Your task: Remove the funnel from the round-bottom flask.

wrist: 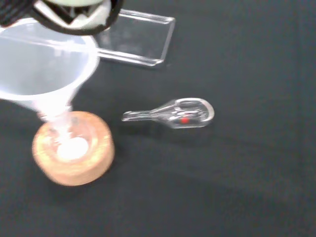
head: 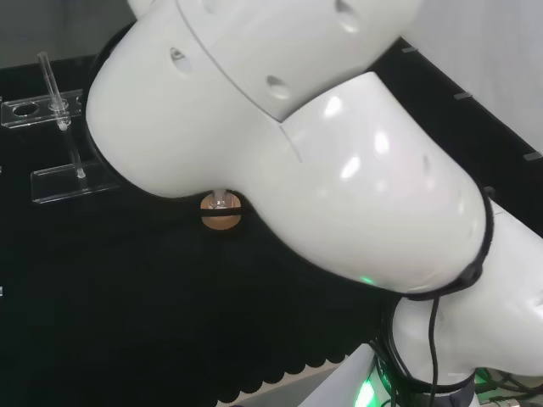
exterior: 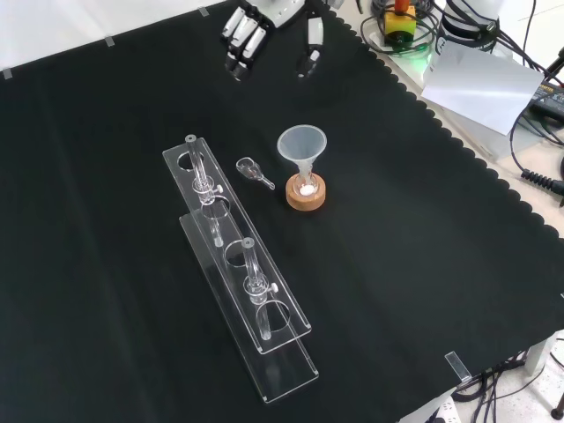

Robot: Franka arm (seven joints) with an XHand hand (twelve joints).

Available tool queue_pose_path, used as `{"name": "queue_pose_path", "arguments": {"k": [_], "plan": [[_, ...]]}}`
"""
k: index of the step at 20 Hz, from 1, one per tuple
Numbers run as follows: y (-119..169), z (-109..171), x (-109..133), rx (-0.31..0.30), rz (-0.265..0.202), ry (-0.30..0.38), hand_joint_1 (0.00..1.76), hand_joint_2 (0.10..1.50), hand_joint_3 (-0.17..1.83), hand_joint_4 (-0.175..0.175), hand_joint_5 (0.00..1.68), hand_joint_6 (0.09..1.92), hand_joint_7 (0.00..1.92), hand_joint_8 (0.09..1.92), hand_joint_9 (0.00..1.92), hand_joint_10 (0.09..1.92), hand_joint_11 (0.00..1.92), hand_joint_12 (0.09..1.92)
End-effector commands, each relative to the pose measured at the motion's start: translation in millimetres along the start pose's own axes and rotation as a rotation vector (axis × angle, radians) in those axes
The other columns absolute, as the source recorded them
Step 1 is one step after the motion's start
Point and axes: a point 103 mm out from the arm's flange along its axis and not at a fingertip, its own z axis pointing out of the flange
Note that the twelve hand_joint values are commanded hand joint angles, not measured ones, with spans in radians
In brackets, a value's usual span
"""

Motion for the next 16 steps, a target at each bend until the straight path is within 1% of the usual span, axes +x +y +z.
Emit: {"name": "queue_pose_path", "arguments": {"k": [1,4,7,8,10,12,14,16], "plan": [[-14,5,40,0.058,-0.109,0.057,0.73,0.65,0.54,-0.071,0.29,0.09,0.11,0.71,0.46,0.69,0.38,1.42],[-13,6,59,0.075,-0.155,0.051,0.70,0.65,0.52,-0.078,0.27,0.09,0.09,0.71,0.44,0.71,0.41,1.41],[-9,9,72,0.101,-0.177,0.034,0.68,0.65,0.49,-0.104,0.20,0.09,0.03,0.73,0.38,0.75,0.42,1.41],[-7,11,75,0.108,-0.180,0.028,0.67,0.65,0.48,-0.112,0.17,0.09,0.02,0.70,0.34,0.77,0.43,1.42],[-3,14,78,0.104,-0.192,0.017,0.66,0.66,0.44,-0.125,0.10,0.09,0.00,0.54,0.25,0.81,0.43,1.42],[1,17,81,0.117,-0.196,0.003,0.67,0.65,0.41,-0.134,0.06,0.09,0.00,0.39,0.17,0.85,0.43,1.43],[6,19,86,0.144,-0.202,-0.025,0.68,0.65,0.39,-0.138,0.04,0.09,0.00,0.32,0.13,0.87,0.45,1.44],[11,23,90,0.180,-0.199,-0.060,0.69,0.64,0.39,-0.134,0.03,0.09,0.00,0.29,0.12,0.87,0.47,1.44]]}}
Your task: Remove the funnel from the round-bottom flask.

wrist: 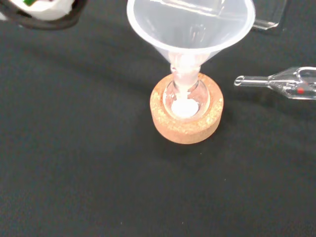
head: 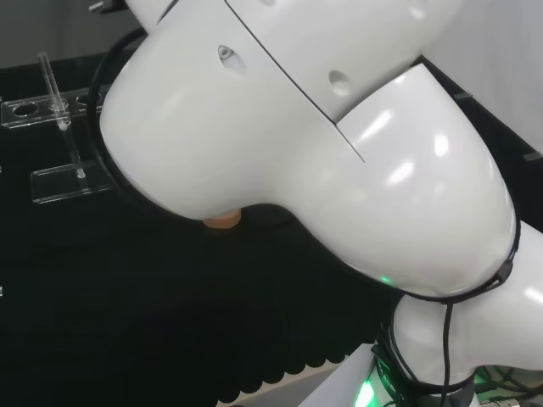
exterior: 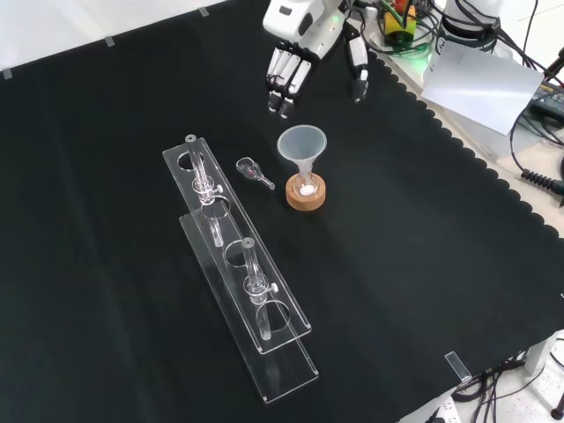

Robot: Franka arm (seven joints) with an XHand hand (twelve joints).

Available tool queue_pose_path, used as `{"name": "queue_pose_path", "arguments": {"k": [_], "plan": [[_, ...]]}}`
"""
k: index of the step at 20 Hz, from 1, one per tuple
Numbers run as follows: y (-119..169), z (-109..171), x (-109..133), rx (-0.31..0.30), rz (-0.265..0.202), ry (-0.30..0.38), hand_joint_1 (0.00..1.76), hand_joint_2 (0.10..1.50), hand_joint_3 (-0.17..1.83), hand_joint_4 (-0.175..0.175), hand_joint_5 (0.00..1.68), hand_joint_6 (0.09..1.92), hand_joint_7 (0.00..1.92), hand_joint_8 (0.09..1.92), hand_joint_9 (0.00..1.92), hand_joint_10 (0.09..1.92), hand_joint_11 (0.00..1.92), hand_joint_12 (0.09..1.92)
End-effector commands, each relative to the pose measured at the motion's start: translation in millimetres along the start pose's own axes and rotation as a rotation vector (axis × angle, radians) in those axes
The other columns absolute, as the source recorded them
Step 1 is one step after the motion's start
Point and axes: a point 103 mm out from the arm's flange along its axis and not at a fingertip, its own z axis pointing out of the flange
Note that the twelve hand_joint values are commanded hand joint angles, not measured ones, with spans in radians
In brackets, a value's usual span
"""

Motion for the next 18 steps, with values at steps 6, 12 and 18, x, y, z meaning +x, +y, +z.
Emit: {"name": "queue_pose_path", "arguments": {"k": [6,12,18], "plan": [[34,17,15,0.121,0.004,-0.144,0.70,0.64,0.38,-0.117,0.03,0.09,0.00,0.25,0.10,0.89,0.50,1.44],[45,24,14,0.143,0.014,-0.238,0.72,0.63,0.38,-0.112,0.02,0.09,0.00,0.22,0.04,0.91,0.47,1.45],[50,22,9,0.131,0.022,-0.288,0.71,0.63,0.37,-0.105,0.01,0.09,0.00,0.11,0.00,0.82,0.28,1.54]]}}
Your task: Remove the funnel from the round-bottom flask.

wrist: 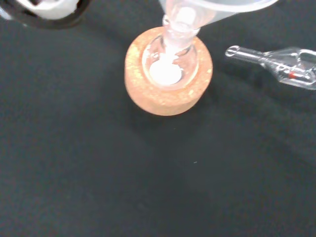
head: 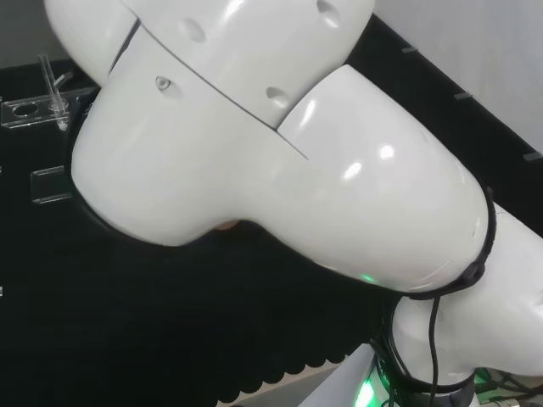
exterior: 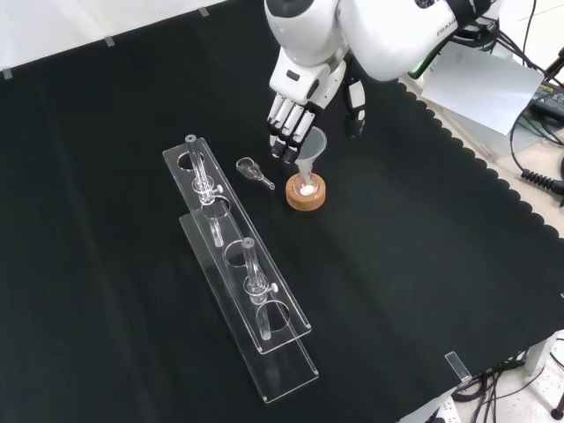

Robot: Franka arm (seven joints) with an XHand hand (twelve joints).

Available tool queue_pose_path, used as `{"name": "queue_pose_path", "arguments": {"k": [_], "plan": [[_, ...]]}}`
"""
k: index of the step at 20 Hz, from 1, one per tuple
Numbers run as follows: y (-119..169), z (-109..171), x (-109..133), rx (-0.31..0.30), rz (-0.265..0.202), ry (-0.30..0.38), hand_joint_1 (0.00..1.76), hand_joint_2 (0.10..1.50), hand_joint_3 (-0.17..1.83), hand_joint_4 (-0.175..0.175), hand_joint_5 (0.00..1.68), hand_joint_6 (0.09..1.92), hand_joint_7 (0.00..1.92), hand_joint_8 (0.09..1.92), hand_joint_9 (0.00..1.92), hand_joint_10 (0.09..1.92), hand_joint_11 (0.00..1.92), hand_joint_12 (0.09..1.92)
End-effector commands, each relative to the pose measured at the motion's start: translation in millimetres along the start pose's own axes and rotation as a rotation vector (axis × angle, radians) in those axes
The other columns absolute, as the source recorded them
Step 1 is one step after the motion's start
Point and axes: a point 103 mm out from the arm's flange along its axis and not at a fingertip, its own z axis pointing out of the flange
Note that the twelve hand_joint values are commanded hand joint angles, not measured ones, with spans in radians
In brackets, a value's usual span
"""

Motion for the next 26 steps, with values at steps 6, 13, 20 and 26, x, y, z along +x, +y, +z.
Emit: {"name": "queue_pose_path", "arguments": {"k": [6,13,20,26], "plan": [[7,3,-10,0.004,0.022,-0.059,0.69,0.64,0.36,-0.100,0.01,0.09,0.00,0.15,0.00,0.86,0.25,1.57],[17,14,-6,0.042,0.028,-0.109,0.69,0.64,0.37,-0.104,0.03,0.09,0.00,0.27,0.04,0.95,0.32,1.54],[21,27,-18,0.017,0.018,-0.082,0.70,0.64,0.37,-0.107,0.06,0.09,0.00,0.38,0.08,0.94,0.37,1.50],[24,30,-27,0.007,0.026,-0.093,0.73,0.65,0.37,-0.101,0.09,0.09,0.00,0.48,0.14,0.91,0.40,1.47]]}}
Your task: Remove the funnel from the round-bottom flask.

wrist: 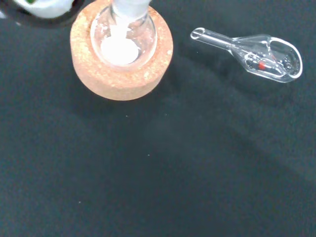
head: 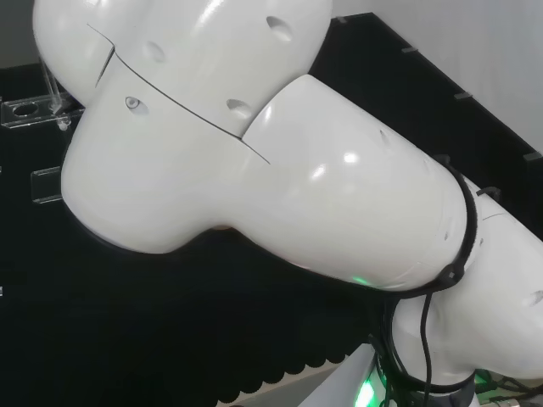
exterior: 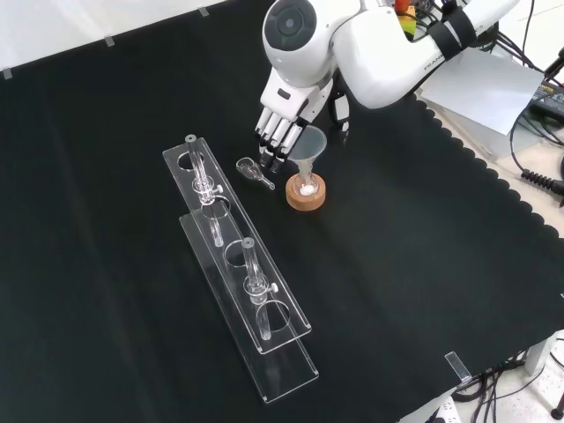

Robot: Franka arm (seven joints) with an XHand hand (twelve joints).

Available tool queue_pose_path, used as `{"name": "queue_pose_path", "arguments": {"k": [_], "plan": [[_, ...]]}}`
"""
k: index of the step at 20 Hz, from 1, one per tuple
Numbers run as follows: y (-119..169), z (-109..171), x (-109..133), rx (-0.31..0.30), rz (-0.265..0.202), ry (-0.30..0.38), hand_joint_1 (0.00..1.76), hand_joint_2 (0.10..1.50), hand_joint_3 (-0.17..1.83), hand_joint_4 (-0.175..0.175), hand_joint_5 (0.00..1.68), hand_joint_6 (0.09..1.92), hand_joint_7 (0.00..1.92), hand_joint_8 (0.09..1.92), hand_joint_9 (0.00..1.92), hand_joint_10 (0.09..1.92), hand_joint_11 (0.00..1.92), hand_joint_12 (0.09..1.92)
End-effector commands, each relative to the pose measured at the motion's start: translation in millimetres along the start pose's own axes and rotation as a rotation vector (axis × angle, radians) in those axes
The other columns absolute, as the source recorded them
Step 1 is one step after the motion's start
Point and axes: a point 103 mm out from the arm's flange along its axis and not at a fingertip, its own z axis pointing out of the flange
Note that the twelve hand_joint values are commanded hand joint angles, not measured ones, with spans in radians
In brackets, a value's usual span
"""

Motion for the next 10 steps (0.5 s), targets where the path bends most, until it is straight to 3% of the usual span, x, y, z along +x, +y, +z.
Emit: {"name": "queue_pose_path", "arguments": {"k": [1,10], "plan": [[2.9,4.7,-6.6,-0.014,0.006,-0.008,0.73,0.65,0.37,-0.100,0.09,0.09,0.00,0.49,0.15,0.91,0.41,1.47],[8.3,8.7,-7.4,-0.003,-0.008,-0.004,0.74,0.65,0.38,-0.093,0.11,0.09,0.00,0.55,0.19,0.89,0.41,1.46]]}}
